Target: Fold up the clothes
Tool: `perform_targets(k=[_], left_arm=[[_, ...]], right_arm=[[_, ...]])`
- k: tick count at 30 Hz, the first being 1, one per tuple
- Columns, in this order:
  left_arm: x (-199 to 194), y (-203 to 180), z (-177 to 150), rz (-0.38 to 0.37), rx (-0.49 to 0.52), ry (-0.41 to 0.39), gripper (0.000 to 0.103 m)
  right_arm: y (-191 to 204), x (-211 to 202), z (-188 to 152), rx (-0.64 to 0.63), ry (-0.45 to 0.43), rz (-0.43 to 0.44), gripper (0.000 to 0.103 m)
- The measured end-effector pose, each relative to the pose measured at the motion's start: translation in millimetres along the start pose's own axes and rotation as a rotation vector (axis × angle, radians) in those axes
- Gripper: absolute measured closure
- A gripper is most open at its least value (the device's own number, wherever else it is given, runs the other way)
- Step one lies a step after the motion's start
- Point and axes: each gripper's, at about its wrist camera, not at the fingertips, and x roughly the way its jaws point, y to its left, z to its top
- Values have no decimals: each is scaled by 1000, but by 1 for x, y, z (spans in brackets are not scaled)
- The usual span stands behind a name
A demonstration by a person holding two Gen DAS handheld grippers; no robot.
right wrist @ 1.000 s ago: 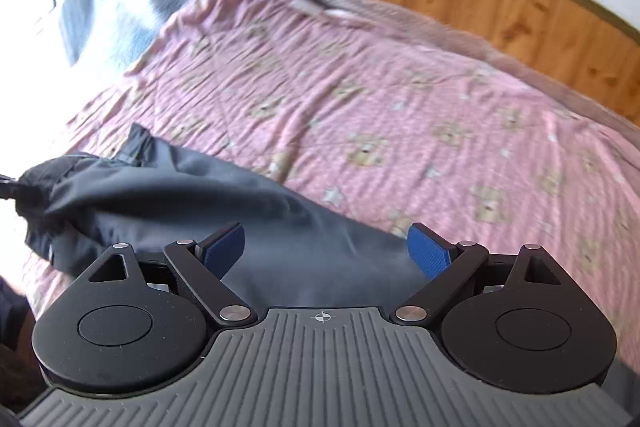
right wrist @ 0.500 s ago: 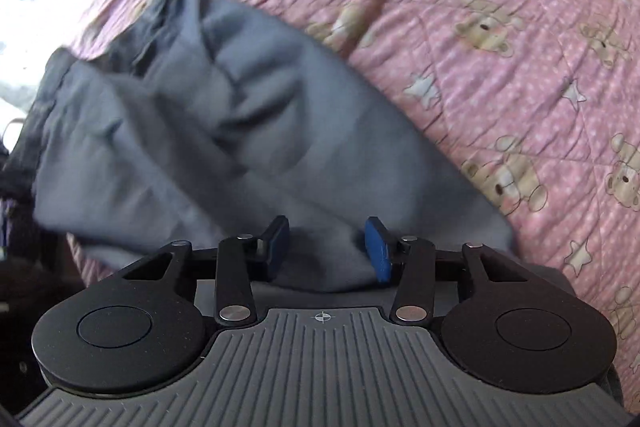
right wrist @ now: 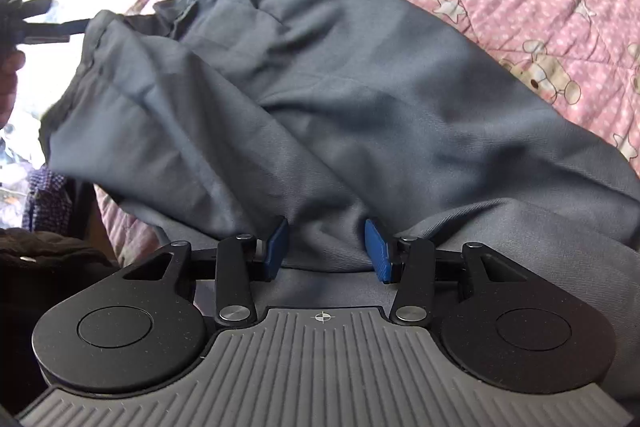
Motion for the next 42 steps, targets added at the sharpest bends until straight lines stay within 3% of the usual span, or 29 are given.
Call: perform_targets(k=[3, 6, 7, 8, 12, 14, 15, 18, 22, 25, 28, 31, 33, 35, 37, 38, 39, 41, 42], left_arm=[[26, -14, 2, 53, 76, 76, 26], [4, -37, 7, 15, 164, -25, 65], [-6, -46, 8, -2, 193, -67, 87], [-15, -54, 10, -20, 222, -110, 95], [-53, -86, 17, -90, 339, -280, 98], [-69, -102, 21, -110, 421, -361, 99], [-62, -105, 27, -66, 450, -361, 98], [-3, -57, 57, 122, 297, -225, 98], [25, -26, 80, 163, 226, -164, 98], [23, -31, 100, 149, 223, -222, 99], [27, -38, 132, 148, 189, -296, 99], [52, -37, 166, 238, 169, -301, 99], [73, -17, 179, 321, 137, -222, 96], [84, 0, 181, 365, 106, -150, 88], [79, 3, 172, 337, 136, -119, 78], [72, -2, 164, 329, 185, -118, 63], [65, -8, 155, 342, 248, -117, 55], [61, -26, 138, 432, 422, -119, 29], [63, -34, 132, 469, 511, -106, 24]], right_arm=[[0, 3, 1, -7, 1, -3, 54], [0, 3, 2, -10, -10, -11, 51], [-1, 2, 2, -5, -19, -12, 50], [-2, 1, 1, 1, -28, -14, 50], [-9, -15, 1, 56, -104, -4, 50], [-18, -28, 2, 113, -161, 7, 45], [-24, -30, 2, 143, -176, 9, 40], [-40, -31, 4, 219, -197, -2, 39], [-49, -34, 10, 213, -172, -60, 39], [-61, -54, 8, 225, -222, -112, 39], [-86, -77, -1, 314, -310, -175, 35], [-114, -89, -16, 425, -356, -253, 33], [-127, -89, -26, 480, -354, -296, 33], [-135, -87, -34, 486, -338, -316, 33], [-136, -85, -40, 453, -321, -332, 33], [-135, -85, -42, 418, -313, -338, 33], [-133, -85, -43, 378, -300, -345, 32], [-130, -84, -42, 272, -259, -370, 29], [-129, -82, -40, 220, -240, -384, 27]])
